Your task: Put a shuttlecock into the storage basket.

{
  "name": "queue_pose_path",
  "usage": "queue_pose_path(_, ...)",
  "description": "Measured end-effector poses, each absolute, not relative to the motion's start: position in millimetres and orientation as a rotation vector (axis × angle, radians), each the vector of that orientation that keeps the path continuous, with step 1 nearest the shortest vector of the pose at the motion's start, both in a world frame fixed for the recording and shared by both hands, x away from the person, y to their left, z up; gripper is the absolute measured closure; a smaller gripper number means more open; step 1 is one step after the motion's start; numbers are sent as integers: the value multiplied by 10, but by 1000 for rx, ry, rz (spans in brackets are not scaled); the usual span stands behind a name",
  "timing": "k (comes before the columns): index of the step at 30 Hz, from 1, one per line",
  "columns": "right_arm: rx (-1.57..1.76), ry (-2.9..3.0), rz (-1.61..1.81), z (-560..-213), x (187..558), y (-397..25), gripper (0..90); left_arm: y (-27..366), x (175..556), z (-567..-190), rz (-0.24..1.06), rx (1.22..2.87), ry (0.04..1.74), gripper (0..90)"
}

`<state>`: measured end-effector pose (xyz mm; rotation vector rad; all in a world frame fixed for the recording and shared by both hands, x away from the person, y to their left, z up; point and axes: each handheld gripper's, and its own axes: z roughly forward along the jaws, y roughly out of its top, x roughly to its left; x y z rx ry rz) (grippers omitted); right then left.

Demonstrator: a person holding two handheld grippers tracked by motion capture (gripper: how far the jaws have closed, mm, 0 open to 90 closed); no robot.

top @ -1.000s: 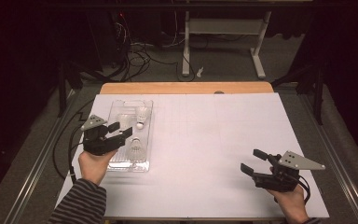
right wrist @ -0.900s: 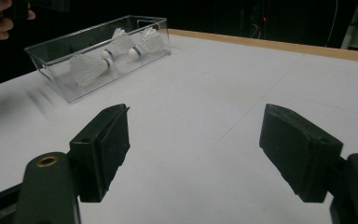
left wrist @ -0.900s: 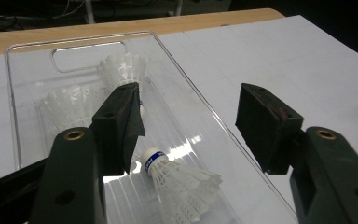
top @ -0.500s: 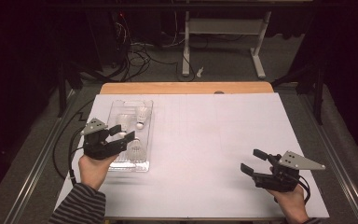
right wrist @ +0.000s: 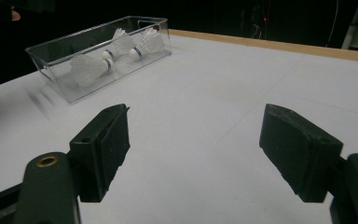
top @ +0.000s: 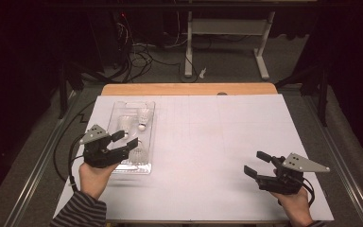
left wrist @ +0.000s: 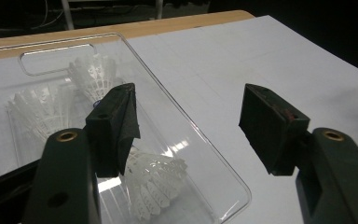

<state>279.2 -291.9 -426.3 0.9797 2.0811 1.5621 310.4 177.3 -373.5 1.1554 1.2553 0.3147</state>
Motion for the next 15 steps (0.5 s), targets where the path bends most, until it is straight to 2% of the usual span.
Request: queue_pose_path(15, 980, 2082, 1562, -4263, 2792, -2917, 248, 1730, 2995, -3764, 294, 1170, 1229, 375)
